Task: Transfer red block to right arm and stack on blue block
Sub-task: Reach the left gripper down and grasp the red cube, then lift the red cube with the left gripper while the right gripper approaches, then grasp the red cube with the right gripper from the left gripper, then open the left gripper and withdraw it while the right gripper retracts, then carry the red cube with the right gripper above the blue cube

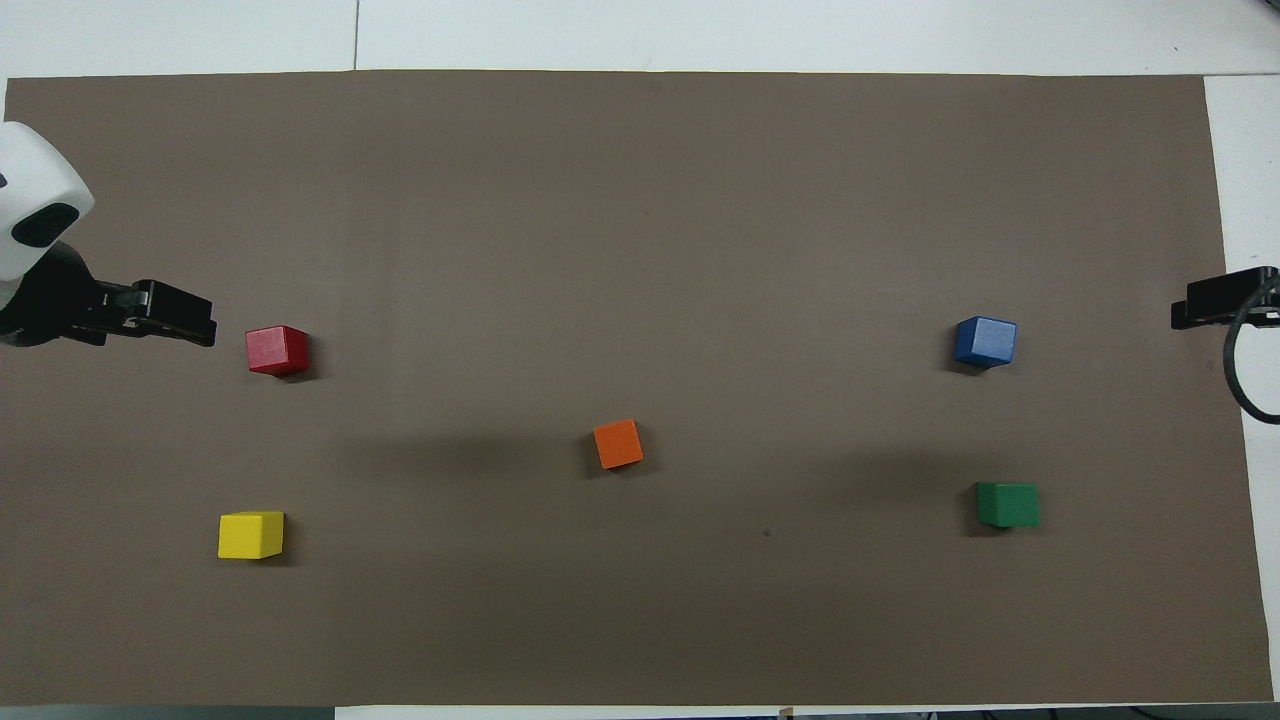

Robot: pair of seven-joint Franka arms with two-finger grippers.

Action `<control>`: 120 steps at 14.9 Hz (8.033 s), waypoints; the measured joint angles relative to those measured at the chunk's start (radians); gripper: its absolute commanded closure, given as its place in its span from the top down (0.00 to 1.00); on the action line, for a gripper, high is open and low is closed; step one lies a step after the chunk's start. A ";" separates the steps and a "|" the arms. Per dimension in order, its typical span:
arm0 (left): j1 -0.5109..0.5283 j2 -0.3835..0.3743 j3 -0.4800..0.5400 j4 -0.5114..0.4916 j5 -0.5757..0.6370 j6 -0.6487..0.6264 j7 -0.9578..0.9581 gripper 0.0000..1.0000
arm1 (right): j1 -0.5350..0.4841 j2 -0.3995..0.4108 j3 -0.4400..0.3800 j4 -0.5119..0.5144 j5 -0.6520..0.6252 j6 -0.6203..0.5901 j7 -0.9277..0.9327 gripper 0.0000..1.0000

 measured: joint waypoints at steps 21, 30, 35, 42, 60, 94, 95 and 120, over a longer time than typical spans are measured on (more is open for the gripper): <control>0.079 0.196 0.007 -0.420 0.043 0.760 -0.033 1.00 | 0.002 -0.001 0.002 -0.053 0.032 0.032 -0.020 1.00; 0.080 0.238 0.007 -0.450 0.037 0.775 -0.055 0.00 | 0.012 0.044 0.004 -0.368 0.488 0.430 -0.187 1.00; 0.075 0.219 -0.006 -0.406 0.019 0.641 -0.281 0.00 | 0.079 0.060 0.005 -0.472 0.854 0.561 -0.334 1.00; -0.050 0.085 -0.027 -0.243 -0.276 0.307 -0.665 0.00 | 0.125 0.032 0.007 -0.538 1.277 0.276 -0.655 1.00; -0.317 -0.062 -0.184 -0.284 -0.802 0.456 -1.612 0.00 | 0.456 0.116 0.010 -0.752 2.147 -0.168 -1.213 1.00; -0.333 -0.139 -0.167 -0.349 -0.827 0.447 -1.629 1.00 | 0.454 0.132 -0.001 -0.785 2.224 -0.289 -1.148 0.00; -0.322 -0.145 -0.165 -0.349 -0.825 0.444 -1.629 1.00 | 0.450 0.132 -0.001 -0.785 2.219 -0.287 -1.143 0.00; 0.008 -0.045 0.065 -0.028 0.006 0.001 -0.217 1.00 | 0.101 0.008 -0.003 -0.421 0.183 0.438 -0.356 0.00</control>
